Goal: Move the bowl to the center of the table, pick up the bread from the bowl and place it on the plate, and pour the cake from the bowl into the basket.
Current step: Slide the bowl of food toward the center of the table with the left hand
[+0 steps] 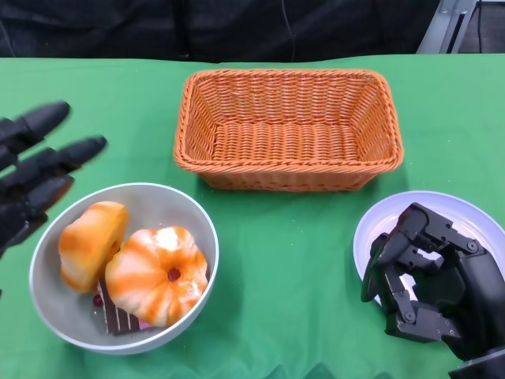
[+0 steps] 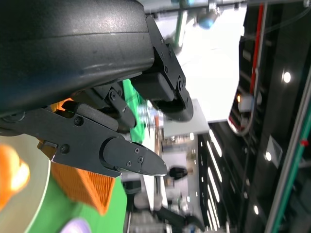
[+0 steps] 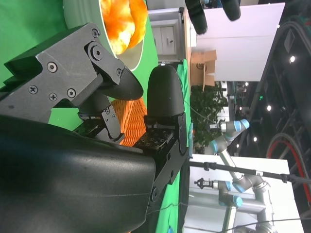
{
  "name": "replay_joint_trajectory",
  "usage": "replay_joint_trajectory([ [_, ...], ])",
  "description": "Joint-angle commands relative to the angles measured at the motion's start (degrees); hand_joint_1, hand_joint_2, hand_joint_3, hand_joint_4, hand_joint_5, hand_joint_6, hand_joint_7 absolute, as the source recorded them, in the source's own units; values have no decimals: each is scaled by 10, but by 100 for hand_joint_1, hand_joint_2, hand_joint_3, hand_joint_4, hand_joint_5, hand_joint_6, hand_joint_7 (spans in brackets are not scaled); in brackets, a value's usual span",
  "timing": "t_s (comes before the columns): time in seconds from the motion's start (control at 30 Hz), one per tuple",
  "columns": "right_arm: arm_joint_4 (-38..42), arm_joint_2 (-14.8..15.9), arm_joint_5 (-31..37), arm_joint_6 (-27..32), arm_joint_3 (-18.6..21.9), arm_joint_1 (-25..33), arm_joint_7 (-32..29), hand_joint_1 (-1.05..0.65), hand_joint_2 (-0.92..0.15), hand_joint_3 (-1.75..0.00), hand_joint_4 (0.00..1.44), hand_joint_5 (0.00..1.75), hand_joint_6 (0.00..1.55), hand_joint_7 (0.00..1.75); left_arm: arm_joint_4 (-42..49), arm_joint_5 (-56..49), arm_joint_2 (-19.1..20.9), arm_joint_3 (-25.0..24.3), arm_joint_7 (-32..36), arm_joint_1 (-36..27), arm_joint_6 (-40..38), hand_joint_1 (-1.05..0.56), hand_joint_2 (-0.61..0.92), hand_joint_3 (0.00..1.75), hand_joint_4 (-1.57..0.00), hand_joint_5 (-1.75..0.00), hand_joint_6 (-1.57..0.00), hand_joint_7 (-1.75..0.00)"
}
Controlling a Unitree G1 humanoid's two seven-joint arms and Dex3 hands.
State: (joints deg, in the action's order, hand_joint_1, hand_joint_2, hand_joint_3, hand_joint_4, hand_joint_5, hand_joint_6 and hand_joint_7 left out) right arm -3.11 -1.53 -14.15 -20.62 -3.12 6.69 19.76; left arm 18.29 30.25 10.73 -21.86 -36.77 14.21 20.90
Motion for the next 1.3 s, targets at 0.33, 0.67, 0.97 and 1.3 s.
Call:
replay_joint_trajectory([
  [0.33,6,3,-2,-7,4,-2,3,-10,-55,-122,75,175,63,158,184,-87,43,-13,43,58,117,-74,92,27,-40,0,-40,0],
  [0.67,8,0,9,-19,4,0,-5,-11,-54,-122,75,175,63,158,323,-203,85,25,113,88,220,-81,92,42,-37,0,-36,0],
  [0.97,4,4,3,-10,4,0,0,-11,-54,-124,75,175,62,159,412,-268,110,64,161,108,264,-76,92,47,-33,-1,-32,0],
  [1.3,3,4,1,-11,4,1,3,-11,-54,-122,74,175,63,158,464,-289,111,83,199,117,266,-73,92,45,-35,-1,-33,0],
])
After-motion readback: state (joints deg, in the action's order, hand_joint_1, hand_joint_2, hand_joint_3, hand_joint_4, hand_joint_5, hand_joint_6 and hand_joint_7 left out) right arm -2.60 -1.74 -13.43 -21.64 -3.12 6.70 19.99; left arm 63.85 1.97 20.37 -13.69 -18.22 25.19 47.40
